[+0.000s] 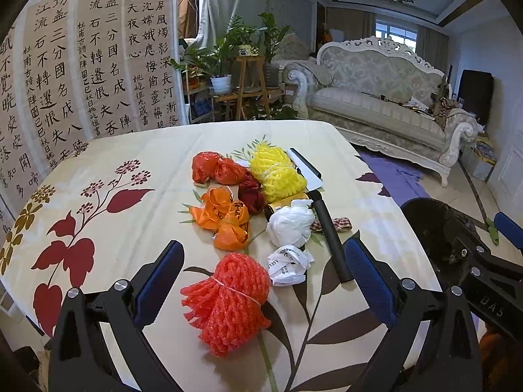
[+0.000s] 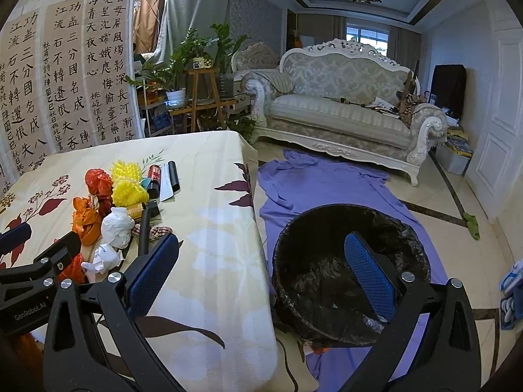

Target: Collect trash

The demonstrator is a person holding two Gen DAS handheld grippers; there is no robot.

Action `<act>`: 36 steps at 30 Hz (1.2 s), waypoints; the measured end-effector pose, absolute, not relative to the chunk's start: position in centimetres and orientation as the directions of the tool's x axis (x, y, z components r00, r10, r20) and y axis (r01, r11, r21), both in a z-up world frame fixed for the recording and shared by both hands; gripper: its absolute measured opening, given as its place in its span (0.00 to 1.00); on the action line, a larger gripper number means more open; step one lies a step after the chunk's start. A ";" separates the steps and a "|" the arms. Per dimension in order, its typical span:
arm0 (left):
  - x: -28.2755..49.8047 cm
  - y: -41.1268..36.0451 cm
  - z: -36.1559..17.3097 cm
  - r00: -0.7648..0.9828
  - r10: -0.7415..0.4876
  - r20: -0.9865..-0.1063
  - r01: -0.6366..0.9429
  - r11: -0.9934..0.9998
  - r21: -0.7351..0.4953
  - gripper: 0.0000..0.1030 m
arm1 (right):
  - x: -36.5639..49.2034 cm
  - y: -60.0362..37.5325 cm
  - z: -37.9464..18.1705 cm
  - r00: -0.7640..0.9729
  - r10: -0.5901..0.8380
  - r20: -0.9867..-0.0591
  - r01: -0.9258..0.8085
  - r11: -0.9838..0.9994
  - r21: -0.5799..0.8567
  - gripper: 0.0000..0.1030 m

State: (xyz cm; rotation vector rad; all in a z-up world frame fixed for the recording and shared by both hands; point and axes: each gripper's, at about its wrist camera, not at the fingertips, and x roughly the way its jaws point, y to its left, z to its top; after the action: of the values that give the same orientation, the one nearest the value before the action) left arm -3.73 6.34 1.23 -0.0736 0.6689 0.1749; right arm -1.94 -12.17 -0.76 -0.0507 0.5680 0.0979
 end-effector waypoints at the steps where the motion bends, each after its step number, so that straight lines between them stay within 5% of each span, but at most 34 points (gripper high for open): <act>1: -3.7 6.4 1.2 0.770 0.138 -0.622 -0.186 0.982 -0.012 0.93 | -2.0 -12.3 -0.7 0.839 0.078 -0.539 -0.106 0.994 -0.021 0.96; 36: -3.8 5.4 0.9 0.753 0.147 -0.642 -0.192 0.981 -0.001 0.93 | -2.1 -13.8 -1.6 0.820 0.059 -0.569 -0.080 0.997 -0.012 0.96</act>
State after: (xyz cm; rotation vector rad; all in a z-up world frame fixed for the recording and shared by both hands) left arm -3.80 5.45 0.90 -0.0682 0.6946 0.1849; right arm -2.07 -13.78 -1.63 -0.0356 0.6048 0.0738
